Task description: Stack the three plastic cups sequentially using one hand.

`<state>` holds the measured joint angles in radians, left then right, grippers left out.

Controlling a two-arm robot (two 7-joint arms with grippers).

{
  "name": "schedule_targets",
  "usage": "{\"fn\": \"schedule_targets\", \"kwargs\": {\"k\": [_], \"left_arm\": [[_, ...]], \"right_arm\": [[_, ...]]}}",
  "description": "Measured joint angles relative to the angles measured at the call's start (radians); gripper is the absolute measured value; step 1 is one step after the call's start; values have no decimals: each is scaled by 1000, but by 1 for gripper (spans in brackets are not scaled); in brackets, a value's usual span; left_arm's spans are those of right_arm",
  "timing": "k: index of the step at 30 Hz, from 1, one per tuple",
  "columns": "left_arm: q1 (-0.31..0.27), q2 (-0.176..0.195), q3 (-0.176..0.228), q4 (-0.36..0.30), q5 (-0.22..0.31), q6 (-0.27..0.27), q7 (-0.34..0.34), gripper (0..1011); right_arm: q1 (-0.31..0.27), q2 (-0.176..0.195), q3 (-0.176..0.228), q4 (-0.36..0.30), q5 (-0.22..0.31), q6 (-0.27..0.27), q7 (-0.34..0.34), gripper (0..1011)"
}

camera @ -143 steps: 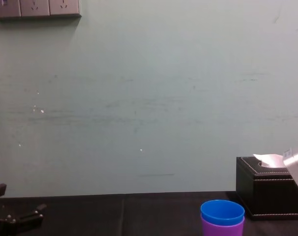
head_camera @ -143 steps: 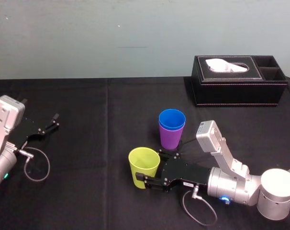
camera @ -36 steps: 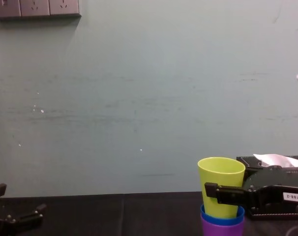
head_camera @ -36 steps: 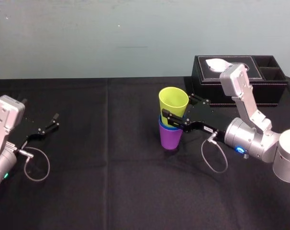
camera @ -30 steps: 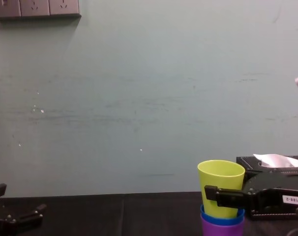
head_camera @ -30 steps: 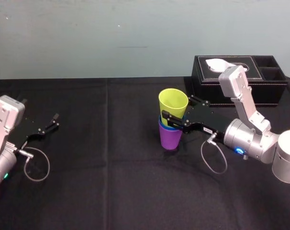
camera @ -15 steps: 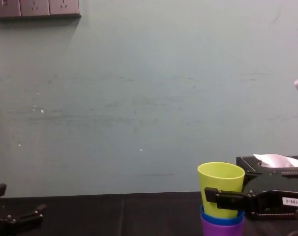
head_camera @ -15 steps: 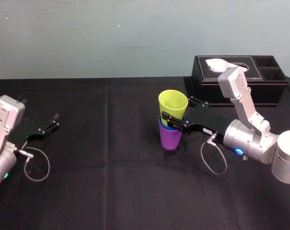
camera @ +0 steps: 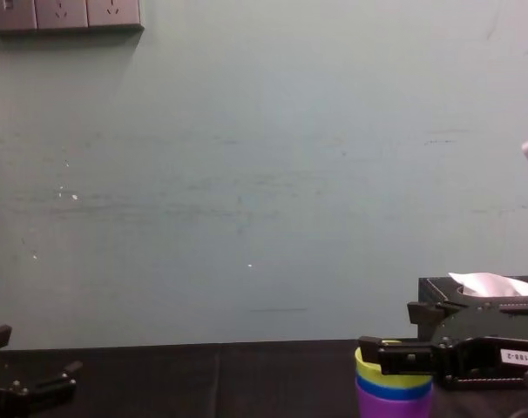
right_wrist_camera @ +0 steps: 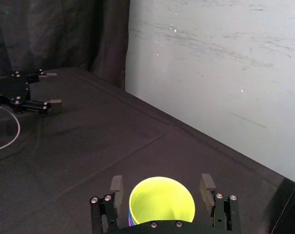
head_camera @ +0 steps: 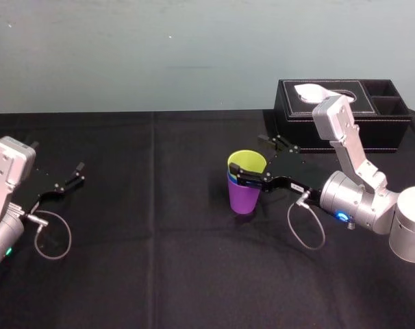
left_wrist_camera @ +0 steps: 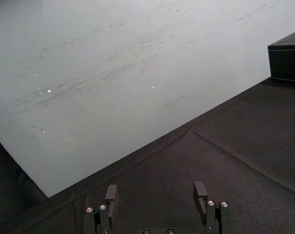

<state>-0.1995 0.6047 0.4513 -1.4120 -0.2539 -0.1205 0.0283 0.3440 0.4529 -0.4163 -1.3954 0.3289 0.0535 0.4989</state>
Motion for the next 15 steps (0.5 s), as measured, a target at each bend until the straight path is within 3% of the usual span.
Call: {"fn": "schedule_targets", "kwargs": {"k": [11, 15], "left_arm": [[0, 0, 0, 0, 0, 0, 0, 1010], [0, 0, 0, 0, 0, 0, 0, 1010]], "right_arm": [[-1, 0, 1, -1, 1, -1, 0, 1003], [-20, 7, 21, -13, 19, -8, 0, 1003]]}}
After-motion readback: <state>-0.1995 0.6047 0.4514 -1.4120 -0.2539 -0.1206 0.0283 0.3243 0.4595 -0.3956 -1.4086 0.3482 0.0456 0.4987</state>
